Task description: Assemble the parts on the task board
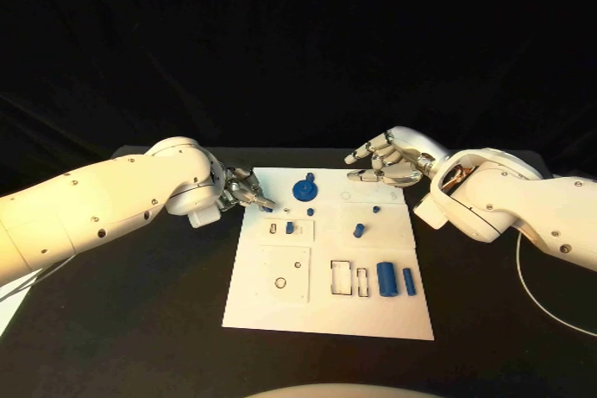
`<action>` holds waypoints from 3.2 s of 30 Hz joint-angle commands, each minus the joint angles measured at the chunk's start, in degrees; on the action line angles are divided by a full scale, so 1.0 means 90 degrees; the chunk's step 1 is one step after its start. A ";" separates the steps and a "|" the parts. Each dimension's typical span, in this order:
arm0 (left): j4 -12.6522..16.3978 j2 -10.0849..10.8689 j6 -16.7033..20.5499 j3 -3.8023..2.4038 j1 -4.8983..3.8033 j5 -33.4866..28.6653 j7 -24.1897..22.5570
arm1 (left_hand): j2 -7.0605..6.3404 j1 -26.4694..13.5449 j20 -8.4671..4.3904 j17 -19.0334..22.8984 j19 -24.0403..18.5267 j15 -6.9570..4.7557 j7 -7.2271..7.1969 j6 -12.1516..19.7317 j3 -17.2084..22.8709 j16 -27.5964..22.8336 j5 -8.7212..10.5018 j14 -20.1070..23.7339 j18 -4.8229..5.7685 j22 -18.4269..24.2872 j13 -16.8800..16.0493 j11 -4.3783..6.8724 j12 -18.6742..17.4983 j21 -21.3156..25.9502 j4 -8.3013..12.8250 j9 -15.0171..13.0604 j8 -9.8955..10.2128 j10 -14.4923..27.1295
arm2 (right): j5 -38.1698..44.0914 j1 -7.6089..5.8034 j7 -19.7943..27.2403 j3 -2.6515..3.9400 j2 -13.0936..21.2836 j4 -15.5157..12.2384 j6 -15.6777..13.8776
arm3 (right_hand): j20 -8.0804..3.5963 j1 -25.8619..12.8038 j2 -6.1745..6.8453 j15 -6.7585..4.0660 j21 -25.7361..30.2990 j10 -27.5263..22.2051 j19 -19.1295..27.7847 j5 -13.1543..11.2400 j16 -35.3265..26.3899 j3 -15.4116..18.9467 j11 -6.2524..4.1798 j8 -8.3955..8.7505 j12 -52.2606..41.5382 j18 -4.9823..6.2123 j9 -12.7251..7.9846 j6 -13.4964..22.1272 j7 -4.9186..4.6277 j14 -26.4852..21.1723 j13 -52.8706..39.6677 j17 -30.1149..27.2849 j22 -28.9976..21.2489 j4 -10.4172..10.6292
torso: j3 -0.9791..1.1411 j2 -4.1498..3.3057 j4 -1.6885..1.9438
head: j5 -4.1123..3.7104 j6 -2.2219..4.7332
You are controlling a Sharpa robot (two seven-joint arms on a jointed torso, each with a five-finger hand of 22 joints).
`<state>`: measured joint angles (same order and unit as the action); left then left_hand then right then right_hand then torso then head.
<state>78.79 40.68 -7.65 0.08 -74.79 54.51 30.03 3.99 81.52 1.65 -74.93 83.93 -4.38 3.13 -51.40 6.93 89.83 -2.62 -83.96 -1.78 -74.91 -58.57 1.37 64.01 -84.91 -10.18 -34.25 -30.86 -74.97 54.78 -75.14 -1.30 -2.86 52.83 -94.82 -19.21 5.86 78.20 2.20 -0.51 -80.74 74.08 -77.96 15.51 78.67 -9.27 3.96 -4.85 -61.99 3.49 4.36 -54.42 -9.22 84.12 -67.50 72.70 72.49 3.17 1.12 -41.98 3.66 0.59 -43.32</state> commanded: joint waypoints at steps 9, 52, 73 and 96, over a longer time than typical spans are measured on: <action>0.0591 0.0293 0.0290 0.0009 0.0195 0.0579 -0.0157 | -0.0681 -0.0632 -0.0033 -0.1674 0.0375 -0.0036 -0.0037 -0.0085 0.2418 0.0019 -0.0016 -0.0671 0.0031 -0.1089 0.0039 0.0006 0.0023 -0.0025 0.0913 -0.0103 -0.0192 -0.0108 | -0.0001 0.0005 0.0044 -0.0002 0.0005 0.0006 0.0085 | -0.0009 -0.0051 -0.0017 -0.0005 0.0027 -0.0003 0.0044 0.0036 -0.0035 -0.0012 -0.0022 -0.0026 0.0004 0.0071 0.0001 -0.0037 0.0021 0.0240 0.0000 -0.0009 -0.0006 0.0020 | -0.0003 -0.0006 -0.0010 | 0.0052 -0.0013; 0.0480 0.0072 -0.0320 0.0075 0.0280 0.0799 0.0295 | -0.0791 -0.0779 -0.0034 -0.1674 0.0378 -0.0038 -0.0034 -0.0079 0.2720 0.0019 -0.0020 -0.0671 0.0031 -0.1097 0.0034 0.0008 0.0035 -0.0024 0.0953 -0.0140 -0.0247 -0.0124 | -0.0001 0.0013 0.0057 -0.0003 0.0009 -0.0012 0.0077 | -0.0009 -0.0051 -0.0017 -0.0005 0.0027 -0.0003 0.0044 0.0036 -0.0035 -0.0012 -0.0022 -0.0026 0.0004 0.0071 0.0001 -0.0037 0.0021 0.0240 0.0000 -0.0009 -0.0006 0.0020 | 0.0003 -0.0009 -0.0014 | 0.0038 -0.0071; 0.0794 0.0297 0.0573 0.0068 0.0365 0.0737 0.0084 | -0.0846 -0.0861 -0.0038 -0.1674 0.0396 -0.0044 -0.0042 -0.0100 0.2923 0.0019 -0.0030 -0.0671 0.0040 -0.1131 -0.0023 0.0017 0.0093 -0.0050 0.1001 -0.0173 -0.0303 -0.0177 | -0.0001 0.0024 0.0069 -0.0003 0.0014 -0.0004 0.0080 | -0.0009 -0.0051 -0.0017 -0.0005 0.0027 -0.0003 0.0044 0.0036 -0.0035 -0.0012 -0.0022 -0.0026 0.0004 0.0071 0.0001 -0.0037 0.0021 0.0240 0.0000 -0.0009 -0.0006 0.0020 | 0.0004 -0.0008 -0.0011 | 0.0007 -0.0070; 0.0642 0.0185 0.0588 0.0069 0.0383 0.0743 0.0194 | -0.0887 -0.0929 -0.0041 -0.1674 0.0406 -0.0047 -0.0045 -0.0106 0.3045 0.0019 -0.0034 -0.0671 0.0044 -0.1146 -0.0028 0.0021 0.0104 -0.0062 0.1025 -0.0189 -0.0334 -0.0198 | -0.0001 0.0025 0.0064 -0.0003 0.0008 -0.0006 0.0091 | -0.0009 -0.0051 -0.0017 -0.0005 0.0027 -0.0003 0.0044 0.0036 -0.0035 -0.0012 -0.0022 -0.0026 0.0004 0.0071 0.0001 -0.0037 0.0021 0.0240 0.0000 -0.0009 -0.0006 0.0020 | 0.0003 -0.0010 -0.0017 | 0.0005 -0.0105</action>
<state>84.61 42.52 -1.78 0.71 -71.37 61.35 31.69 -4.32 73.16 1.65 -74.94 83.93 -4.38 3.04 -52.10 26.33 89.83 -2.77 -83.96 -1.78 -74.92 -58.72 1.54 64.56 -85.15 -8.46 -35.96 -33.57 -76.37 54.60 -74.95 -1.19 -2.89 52.95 -94.82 -19.04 5.86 78.20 2.20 -0.51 -80.74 74.08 -77.96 15.51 78.67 -9.27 3.97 -4.85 -61.99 3.50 4.35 -54.42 -9.22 84.12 -67.50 72.70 72.49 3.17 1.13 -42.08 3.49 0.66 -44.23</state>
